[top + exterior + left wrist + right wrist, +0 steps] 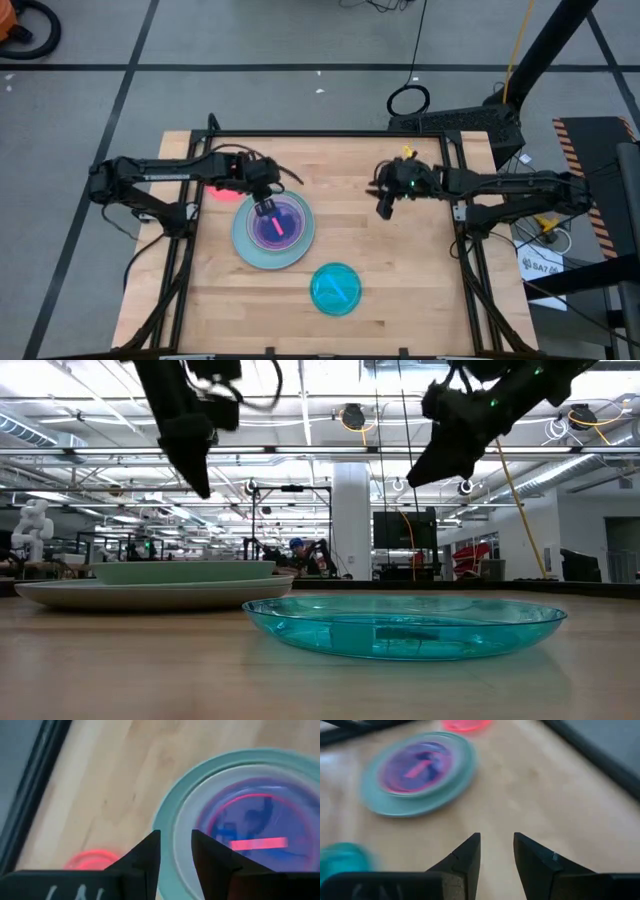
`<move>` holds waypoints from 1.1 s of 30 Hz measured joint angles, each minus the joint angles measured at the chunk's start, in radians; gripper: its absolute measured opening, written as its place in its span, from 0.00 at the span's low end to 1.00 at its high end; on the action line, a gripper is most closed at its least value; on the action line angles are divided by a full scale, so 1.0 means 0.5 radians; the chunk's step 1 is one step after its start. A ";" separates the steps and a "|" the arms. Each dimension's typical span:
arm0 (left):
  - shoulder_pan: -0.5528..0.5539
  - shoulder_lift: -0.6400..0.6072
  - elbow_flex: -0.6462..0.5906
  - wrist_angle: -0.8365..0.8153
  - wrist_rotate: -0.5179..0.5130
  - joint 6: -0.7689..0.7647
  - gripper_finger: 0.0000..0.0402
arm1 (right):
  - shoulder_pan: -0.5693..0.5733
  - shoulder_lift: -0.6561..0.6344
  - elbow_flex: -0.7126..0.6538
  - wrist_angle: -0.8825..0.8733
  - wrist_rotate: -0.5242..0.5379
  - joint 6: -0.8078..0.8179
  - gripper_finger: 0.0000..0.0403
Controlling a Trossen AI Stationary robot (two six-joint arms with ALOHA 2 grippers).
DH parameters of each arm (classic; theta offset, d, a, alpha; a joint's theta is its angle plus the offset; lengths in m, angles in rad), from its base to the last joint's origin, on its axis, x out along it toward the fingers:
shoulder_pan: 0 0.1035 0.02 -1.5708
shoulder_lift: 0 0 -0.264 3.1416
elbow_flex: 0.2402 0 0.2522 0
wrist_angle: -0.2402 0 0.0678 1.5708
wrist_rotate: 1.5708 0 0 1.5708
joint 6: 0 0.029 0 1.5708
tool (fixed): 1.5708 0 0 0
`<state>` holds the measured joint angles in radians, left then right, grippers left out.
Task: Stack plastic plates
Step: Stack the light blue plate on top of the pink plate
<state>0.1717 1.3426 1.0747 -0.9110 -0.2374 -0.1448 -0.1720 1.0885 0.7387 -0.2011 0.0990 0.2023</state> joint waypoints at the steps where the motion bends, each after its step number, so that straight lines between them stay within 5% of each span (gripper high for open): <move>1: -0.052 -0.040 -0.016 0.033 -0.008 0.009 0.29 | 0.066 0.000 0.000 0.012 0.000 0.079 0.27; 8: -0.480 -0.466 -0.337 0.508 -0.012 -0.024 0.29 | 0.553 0.106 0.000 0.270 0.271 0.498 0.27; 17: -1.003 -0.805 -0.640 0.832 -0.137 -0.186 0.29 | 0.914 0.583 0.192 0.630 0.429 0.906 0.27; 25: -1.421 -0.856 -0.673 0.829 -0.268 -0.384 0.29 | 1.050 1.057 0.921 -0.380 0.304 1.471 0.27; 33: -1.728 -0.855 -0.673 0.826 -0.421 -0.447 0.29 | 1.089 1.493 1.606 -1.321 -0.159 2.407 0.27</move>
<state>-0.6921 0.9154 0.7380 -0.4981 -0.4479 -0.3685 0.3727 1.8349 1.5417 -0.8615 0.0193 1.4059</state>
